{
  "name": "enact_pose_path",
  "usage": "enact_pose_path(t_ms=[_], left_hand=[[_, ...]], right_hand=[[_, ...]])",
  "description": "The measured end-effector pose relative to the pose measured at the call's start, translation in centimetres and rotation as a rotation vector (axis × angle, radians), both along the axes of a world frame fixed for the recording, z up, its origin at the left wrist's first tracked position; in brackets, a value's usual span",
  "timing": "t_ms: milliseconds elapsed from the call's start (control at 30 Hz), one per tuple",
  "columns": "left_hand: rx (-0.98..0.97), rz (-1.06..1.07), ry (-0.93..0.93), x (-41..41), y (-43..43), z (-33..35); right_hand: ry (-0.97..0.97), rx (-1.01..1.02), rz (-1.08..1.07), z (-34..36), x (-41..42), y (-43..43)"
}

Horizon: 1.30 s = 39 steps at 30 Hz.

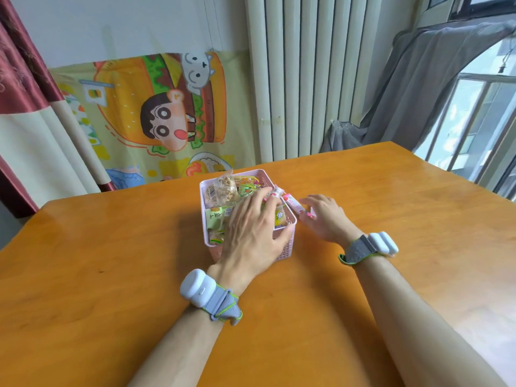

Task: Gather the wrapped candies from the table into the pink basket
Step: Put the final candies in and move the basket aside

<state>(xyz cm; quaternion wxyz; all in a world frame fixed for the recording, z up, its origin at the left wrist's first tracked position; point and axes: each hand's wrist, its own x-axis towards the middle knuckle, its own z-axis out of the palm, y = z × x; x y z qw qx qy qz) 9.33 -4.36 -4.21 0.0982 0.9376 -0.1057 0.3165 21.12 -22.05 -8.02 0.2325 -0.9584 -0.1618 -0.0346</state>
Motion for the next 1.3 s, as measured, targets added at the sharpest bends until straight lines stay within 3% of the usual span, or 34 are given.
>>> enact_pose_path(t_ms=[100,233,467,667,1000,1167,1300], left_hand=[[0.090,-0.060,0.035,1.9,-2.6,0.9],[0.276,-0.043,0.151,5.1,-5.1,2.3],[0.572,0.085,0.609,11.4,-8.5,3.7],[0.693,0.187,0.858,13.9,-10.8,2.2],[0.421,0.131,0.935,14.0,-11.0,2.4],[0.054,0.117,0.884,13.3,-10.2,3.5],[-0.371,0.057,0.848,13.3,-9.4,4.8]], right_hand=[[0.068,-0.055,0.015,-1.3,0.3,-0.9],[-0.010,-0.063,-0.055,-0.8,0.0,-1.3],[-0.038,0.035,-0.058,-0.9,0.6,-2.7],[-0.016,0.068,-0.069,-0.5,0.6,-3.4],[0.219,0.438,-0.185,0.0,1.0,-3.8],[0.353,0.915,-0.191,1.3,1.3,-4.2],[0.346,1.074,-0.119,3.4,0.7,-4.3]])
